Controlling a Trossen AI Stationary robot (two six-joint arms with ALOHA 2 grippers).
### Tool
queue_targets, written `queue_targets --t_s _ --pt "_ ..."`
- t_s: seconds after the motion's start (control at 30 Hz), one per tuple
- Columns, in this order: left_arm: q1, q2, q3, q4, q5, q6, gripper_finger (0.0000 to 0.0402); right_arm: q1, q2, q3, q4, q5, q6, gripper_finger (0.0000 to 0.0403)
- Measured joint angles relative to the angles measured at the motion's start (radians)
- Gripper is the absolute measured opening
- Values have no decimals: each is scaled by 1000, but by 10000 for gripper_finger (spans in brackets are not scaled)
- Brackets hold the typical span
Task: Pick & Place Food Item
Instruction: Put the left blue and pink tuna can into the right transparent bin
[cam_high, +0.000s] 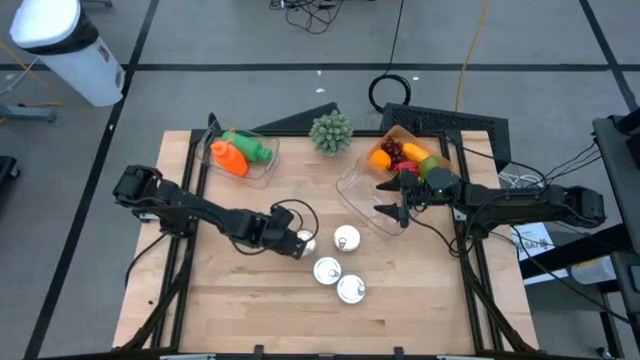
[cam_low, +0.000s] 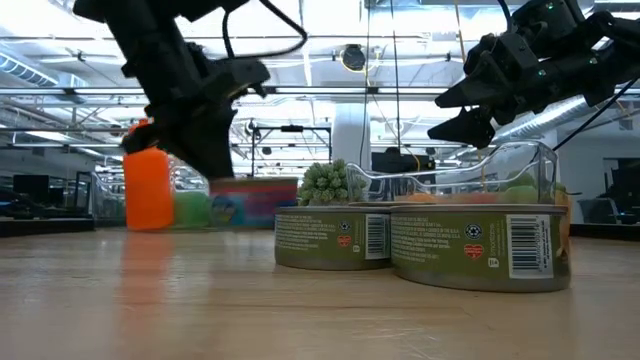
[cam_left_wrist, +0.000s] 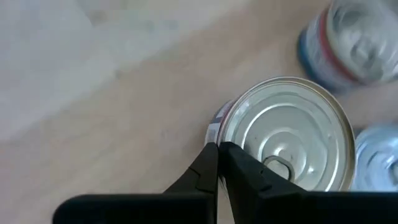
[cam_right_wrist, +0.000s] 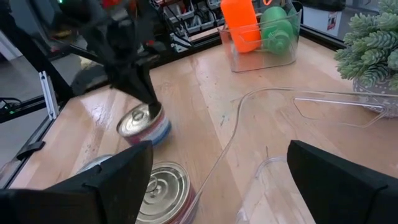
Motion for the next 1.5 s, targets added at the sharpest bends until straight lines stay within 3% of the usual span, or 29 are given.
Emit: queue_targets --t_s 0.27,0.4,0.6,0.73,1.0,1.27,1.5 --pt "7 -98 2 20 -91 73 15 0 0 0 0 0 -2 354" --pt "45 -136 2 108 -104 176 14 0 0 0 12 0 -2 354" --pt "155 -142 5 335 20 403 14 0 -68 0 11 0 -8 354" --pt "237 -142 14 389 98 487 14 0 -157 0 -14 0 -10 354" --pt "366 -106 175 318 189 662 14 0 -282 0 -31 -1 -25 354" --pt "414 96 434 200 229 795 14 0 -297 0 -43 0 -48 354" --pt "415 203 558 138 223 854 14 0 -282 0 -109 71 -45 354"
